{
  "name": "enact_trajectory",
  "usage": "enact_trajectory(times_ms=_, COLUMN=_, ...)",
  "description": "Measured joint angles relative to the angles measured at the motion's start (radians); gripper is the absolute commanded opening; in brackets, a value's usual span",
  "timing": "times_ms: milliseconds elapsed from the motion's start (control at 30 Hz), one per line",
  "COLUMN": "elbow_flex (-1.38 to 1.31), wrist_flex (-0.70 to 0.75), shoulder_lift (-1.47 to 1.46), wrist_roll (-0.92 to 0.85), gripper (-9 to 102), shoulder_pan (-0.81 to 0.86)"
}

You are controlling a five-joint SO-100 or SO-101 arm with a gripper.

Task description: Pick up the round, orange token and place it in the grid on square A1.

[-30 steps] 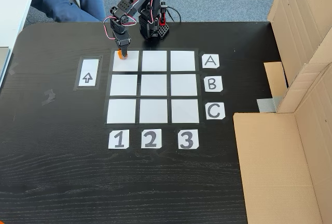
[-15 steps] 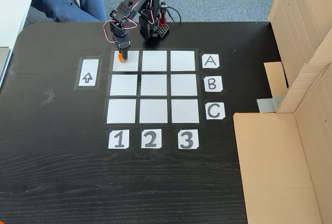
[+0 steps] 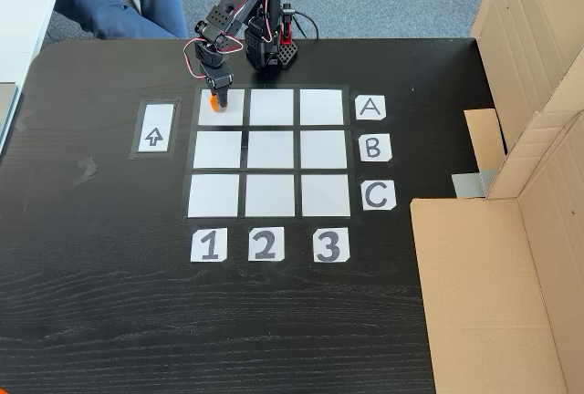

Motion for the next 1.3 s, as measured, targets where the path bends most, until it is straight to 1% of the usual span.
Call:
enact_trajectory(times_ms=433, elbow_flex=0.003, wrist_flex=-0.002, shoulder_lift=-0.025, wrist_roll=0.000, gripper=29, shoulder_pan=0.000)
enact_trajectory(times_ms=700, elbow_flex=0.002, wrist_flex=-0.002, shoulder_lift=-0.026, wrist_roll=0.000, gripper=34, shoulder_pan=0.012)
enact_trajectory(times_ms=1033, elbow_flex=-0.081, wrist_flex=0.000, shoulder_lift=-0.026, wrist_roll=0.000, gripper=34, shoulder_pan=0.080)
enact_trajectory(times_ms=1300, elbow_flex=-0.233, wrist_flex=0.015, shoulder_lift=0.023, wrist_roll=-0.011, gripper=34, shoulder_pan=0.207)
